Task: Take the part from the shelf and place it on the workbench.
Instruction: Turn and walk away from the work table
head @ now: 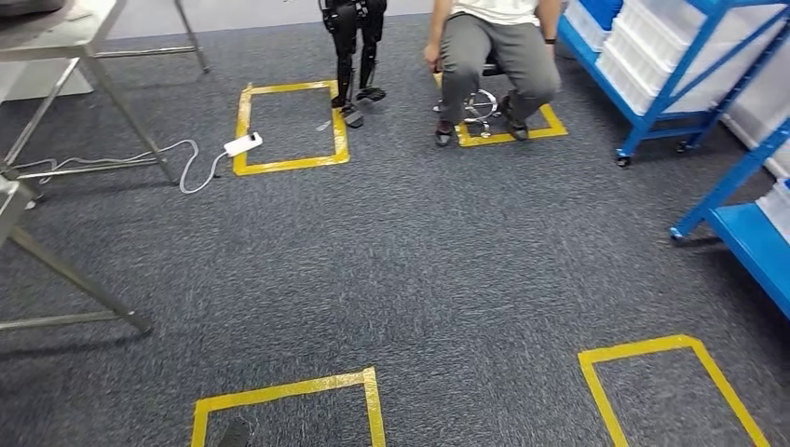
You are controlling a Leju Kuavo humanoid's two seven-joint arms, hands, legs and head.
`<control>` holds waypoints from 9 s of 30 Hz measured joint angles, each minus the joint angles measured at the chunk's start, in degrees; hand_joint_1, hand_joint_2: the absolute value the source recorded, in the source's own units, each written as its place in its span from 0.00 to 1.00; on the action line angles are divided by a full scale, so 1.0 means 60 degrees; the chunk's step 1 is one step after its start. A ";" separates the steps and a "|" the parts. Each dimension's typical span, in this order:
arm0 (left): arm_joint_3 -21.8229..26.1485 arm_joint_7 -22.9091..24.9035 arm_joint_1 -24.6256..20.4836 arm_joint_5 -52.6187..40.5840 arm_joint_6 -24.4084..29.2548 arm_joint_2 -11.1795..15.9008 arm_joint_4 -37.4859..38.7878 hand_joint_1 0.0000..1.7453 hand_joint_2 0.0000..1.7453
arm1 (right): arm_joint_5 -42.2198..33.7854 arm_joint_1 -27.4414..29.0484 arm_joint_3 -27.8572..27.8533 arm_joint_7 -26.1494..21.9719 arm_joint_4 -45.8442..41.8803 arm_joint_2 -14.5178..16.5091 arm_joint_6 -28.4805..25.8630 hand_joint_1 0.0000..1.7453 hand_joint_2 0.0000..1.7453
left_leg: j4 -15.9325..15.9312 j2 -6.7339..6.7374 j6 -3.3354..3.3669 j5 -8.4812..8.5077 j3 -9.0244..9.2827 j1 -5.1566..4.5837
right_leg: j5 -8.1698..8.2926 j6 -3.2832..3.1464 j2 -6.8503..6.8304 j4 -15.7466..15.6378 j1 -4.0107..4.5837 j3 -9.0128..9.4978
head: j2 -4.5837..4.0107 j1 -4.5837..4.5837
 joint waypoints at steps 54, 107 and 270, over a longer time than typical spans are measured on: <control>-0.0005 0.0063 -0.0079 0.0019 0.0097 -0.0032 -0.0017 0.00 0.00 | 0.0043 0.0027 0.0000 0.0039 0.0000 -0.0007 0.0106 0.00 0.00 | -0.0378 0.1418 -0.0071 -0.0045 0.0158 -0.0120 | -0.0213 0.0234 -0.1193 0.0009 -0.0096 0.0034 | 0.0000 0.0065; 0.0009 0.0235 -0.0046 -0.0087 0.0112 0.0060 -0.0004 0.00 0.00 | -0.0018 -0.0447 0.0011 0.0018 -0.0007 0.0113 0.0171 0.00 1.00 | -0.0586 0.0632 0.0320 0.0631 -0.0349 -0.0042 | -0.1900 0.0360 -0.0802 0.2625 0.0027 -0.0564 | 0.0000 0.0051; 0.0021 0.0552 -0.0407 -0.0247 0.0225 0.0125 0.0000 0.00 0.00 | -0.0048 -0.0121 -0.0013 0.0013 0.0058 0.0005 0.0339 0.00 1.00 | -0.0666 0.0667 0.0486 0.0363 0.0063 -0.0067 | -0.0355 0.0516 -0.0837 0.0136 -0.0278 0.0040 | 0.0000 0.0091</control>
